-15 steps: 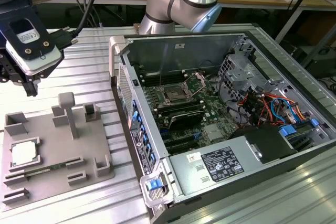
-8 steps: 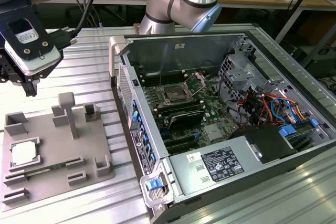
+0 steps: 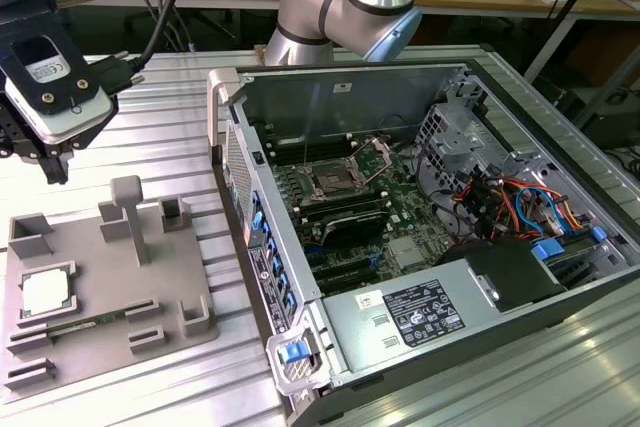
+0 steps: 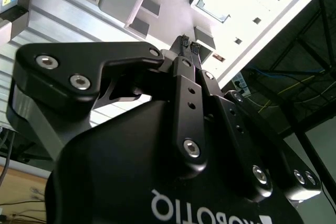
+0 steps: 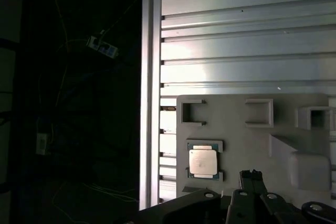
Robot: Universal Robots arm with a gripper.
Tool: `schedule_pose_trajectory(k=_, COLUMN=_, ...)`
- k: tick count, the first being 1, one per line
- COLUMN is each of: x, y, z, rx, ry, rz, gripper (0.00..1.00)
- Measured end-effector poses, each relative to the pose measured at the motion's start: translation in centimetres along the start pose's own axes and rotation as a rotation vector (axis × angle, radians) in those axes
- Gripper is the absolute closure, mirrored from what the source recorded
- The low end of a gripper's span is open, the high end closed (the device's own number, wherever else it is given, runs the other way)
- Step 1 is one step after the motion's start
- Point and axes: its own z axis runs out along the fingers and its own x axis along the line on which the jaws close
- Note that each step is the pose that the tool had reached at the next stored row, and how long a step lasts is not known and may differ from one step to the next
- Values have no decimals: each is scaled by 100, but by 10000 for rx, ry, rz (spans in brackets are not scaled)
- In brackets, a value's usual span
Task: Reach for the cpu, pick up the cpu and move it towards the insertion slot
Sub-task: 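Reach for the cpu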
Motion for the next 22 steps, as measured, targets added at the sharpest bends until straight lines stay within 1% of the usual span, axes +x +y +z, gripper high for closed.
schedule_pose_trajectory(k=8, x=19, y=0, z=0, rx=0, ry=5, rz=1, gripper=89)
schedule_pose_trajectory(k=15, x=44, y=1, z=1, rx=-1, ry=35, rz=2, gripper=89)
schedule_pose_trajectory(k=17, x=57, y=1, z=2, rx=-1, ry=53, rz=3, gripper=89)
schedule_pose_trajectory(k=22, x=87, y=2, z=3, rx=-2, ry=75, rz=3, gripper=89)
